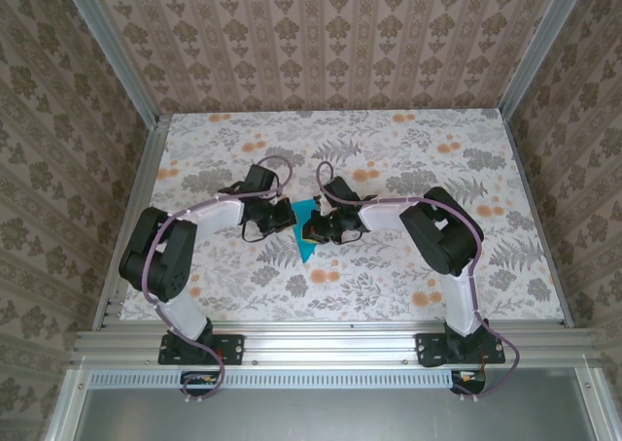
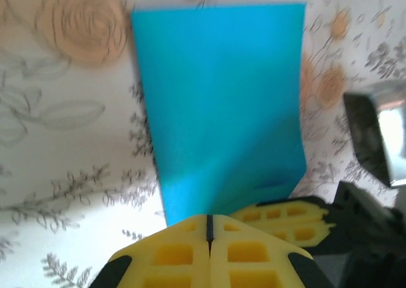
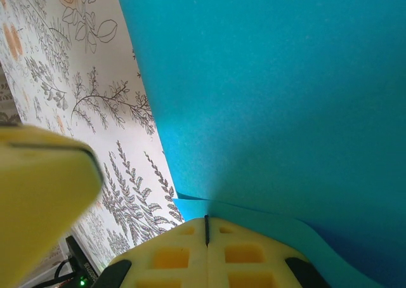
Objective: Fold a paper plane with a square sheet of paper (pick it up from the middle)
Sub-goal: Third fold the triangle at the center of the table.
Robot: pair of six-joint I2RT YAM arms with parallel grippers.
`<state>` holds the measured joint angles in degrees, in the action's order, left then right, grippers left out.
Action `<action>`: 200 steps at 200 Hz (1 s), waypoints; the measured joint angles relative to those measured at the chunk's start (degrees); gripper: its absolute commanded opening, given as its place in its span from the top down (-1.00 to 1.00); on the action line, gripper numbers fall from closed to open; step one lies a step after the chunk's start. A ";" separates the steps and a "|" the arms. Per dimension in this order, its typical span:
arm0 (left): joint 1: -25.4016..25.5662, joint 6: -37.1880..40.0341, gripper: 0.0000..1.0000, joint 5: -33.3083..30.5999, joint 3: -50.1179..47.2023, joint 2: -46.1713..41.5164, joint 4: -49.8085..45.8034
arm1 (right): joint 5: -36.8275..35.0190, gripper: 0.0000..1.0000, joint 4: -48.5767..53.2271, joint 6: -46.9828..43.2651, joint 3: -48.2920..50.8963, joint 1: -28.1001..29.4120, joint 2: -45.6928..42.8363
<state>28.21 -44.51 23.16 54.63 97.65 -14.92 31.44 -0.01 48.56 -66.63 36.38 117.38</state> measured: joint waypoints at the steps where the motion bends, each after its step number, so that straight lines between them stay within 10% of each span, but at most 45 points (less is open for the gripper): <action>1: 0.04 -0.09 0.95 0.02 -0.07 0.00 0.00 | 0.00 1.00 0.00 0.00 0.00 0.00 0.00; 200: 2.75 -2.25 1.00 -1.57 -2.23 2.62 0.98 | 2.29 0.89 -5.66 1.55 5.68 -0.02 -3.34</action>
<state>30.96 -46.76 21.58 52.40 100.27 -13.93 33.74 -5.67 50.11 -60.95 36.36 114.04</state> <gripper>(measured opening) 0.059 0.052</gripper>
